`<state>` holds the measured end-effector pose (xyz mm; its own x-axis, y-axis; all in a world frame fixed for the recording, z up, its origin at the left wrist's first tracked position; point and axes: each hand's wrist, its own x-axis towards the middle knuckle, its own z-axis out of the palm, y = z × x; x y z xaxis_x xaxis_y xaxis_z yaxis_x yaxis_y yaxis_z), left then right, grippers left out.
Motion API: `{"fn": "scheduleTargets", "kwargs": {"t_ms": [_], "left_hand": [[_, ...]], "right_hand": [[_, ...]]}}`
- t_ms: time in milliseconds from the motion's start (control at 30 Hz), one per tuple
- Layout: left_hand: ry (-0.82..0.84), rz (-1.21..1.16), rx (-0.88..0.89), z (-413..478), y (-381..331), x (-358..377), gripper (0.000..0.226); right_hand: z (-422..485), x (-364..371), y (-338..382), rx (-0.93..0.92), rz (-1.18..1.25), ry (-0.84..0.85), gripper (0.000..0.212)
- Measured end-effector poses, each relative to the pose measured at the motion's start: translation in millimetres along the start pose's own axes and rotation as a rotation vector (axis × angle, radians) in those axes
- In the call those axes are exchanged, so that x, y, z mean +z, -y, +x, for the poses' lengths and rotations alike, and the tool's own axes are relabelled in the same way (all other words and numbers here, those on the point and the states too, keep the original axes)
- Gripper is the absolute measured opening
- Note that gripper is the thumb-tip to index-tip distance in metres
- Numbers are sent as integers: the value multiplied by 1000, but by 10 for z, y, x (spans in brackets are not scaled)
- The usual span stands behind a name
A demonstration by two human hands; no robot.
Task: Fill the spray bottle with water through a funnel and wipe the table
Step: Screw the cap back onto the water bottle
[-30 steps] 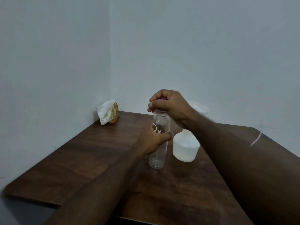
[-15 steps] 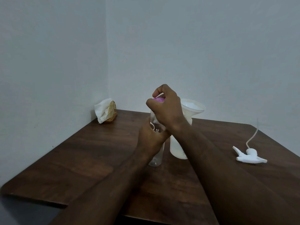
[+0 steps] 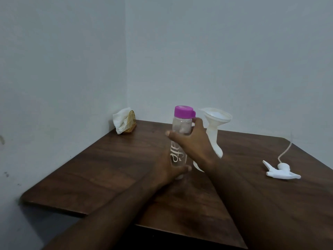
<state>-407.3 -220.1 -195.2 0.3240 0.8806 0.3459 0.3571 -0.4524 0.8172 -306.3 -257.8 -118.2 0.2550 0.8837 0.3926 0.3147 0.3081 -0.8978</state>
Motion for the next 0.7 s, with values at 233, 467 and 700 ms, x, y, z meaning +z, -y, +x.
{"fn": "scheduleTargets", "kwargs": {"t_ms": [233, 467, 700], "left_hand": [[47, 130, -19, -9, 302, -127, 76], [103, 31, -151, 262, 495, -351, 76], [7, 84, -142, 593, 670, -520, 52]], "right_hand": [[-157, 108, -399, 54, -163, 80, 57], [66, 390, -540, 74, -222, 173, 60], [595, 740, -755, 88, -275, 124, 54]]}}
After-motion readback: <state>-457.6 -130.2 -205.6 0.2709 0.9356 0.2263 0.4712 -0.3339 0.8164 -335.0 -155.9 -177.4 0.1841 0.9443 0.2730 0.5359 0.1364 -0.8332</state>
